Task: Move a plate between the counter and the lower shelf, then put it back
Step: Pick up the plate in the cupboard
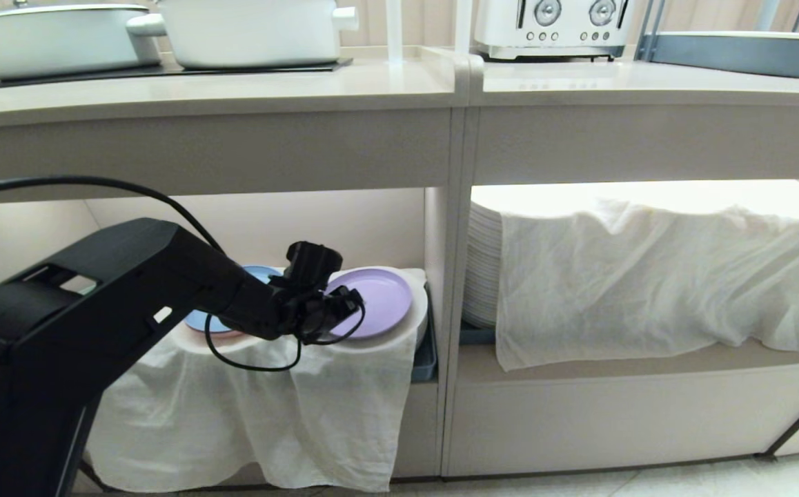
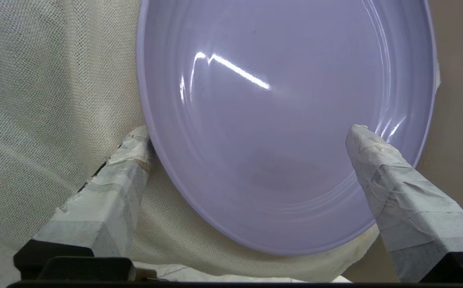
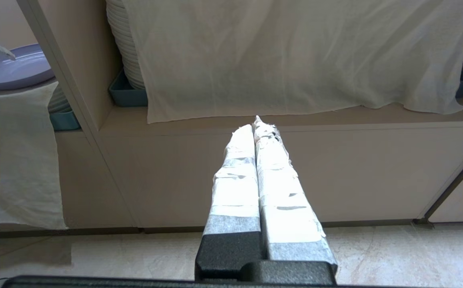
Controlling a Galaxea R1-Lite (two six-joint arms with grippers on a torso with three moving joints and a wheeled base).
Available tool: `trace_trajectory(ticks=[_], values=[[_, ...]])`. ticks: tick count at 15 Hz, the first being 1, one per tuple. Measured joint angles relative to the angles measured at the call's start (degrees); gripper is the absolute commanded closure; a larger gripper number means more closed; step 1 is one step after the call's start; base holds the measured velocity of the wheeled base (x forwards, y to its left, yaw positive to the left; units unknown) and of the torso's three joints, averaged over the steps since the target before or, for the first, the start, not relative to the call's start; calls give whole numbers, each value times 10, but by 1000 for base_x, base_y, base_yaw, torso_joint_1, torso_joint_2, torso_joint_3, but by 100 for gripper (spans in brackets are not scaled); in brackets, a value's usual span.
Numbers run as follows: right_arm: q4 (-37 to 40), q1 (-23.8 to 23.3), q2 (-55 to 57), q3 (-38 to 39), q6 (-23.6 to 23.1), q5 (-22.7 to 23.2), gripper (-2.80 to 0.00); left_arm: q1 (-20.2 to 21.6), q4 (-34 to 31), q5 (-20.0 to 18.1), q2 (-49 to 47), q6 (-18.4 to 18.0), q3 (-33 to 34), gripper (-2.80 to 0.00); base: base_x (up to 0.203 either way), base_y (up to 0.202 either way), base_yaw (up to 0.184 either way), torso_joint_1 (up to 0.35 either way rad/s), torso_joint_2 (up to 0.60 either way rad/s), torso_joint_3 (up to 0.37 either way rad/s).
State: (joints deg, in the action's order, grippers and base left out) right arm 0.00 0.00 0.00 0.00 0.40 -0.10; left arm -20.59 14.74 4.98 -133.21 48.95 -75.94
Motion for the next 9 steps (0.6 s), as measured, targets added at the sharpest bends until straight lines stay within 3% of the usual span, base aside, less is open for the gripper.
trace_trajectory(ticks=[9], values=[[0,0,0,0,0,0,0,-3,-2,12,-3,0,-16,0,0,0,0,0,0,0]])
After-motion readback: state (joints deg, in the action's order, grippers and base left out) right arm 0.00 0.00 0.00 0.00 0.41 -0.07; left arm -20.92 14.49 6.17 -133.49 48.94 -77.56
